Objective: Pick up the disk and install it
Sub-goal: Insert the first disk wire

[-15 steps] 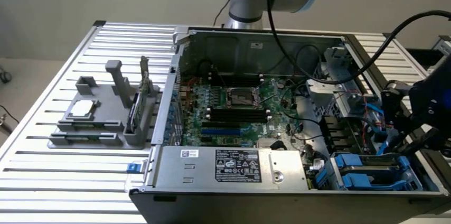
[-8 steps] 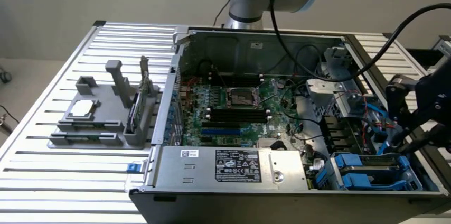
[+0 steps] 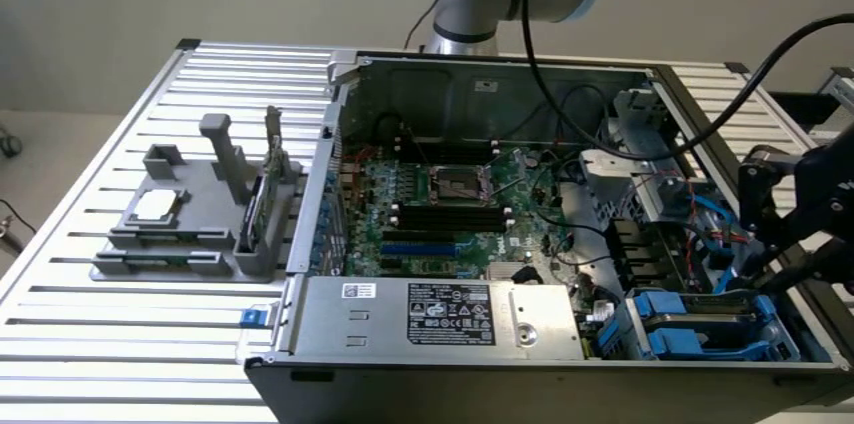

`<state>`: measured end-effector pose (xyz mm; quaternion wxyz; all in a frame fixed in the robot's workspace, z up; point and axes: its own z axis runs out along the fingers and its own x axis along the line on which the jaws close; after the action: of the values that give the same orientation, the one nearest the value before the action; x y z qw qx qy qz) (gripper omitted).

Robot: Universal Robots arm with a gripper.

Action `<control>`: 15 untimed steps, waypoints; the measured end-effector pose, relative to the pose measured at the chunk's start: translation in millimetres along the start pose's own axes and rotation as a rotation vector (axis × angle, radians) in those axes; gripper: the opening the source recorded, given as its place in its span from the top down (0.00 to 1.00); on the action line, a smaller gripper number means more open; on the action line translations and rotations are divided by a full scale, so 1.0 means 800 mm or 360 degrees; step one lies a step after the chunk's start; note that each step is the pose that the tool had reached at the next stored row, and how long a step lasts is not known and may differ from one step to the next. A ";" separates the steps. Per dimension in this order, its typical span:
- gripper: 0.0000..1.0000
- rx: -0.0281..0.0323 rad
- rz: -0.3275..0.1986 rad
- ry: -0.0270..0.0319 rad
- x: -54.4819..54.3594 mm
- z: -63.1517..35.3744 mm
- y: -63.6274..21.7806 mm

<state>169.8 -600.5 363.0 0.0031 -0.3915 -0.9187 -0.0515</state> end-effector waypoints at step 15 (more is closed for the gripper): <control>0.72 -0.00406 0.0241 0.00126 -0.001 0.018 -0.001</control>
<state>170.0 -600.4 348.9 0.0057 -0.4597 -0.8857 -0.0644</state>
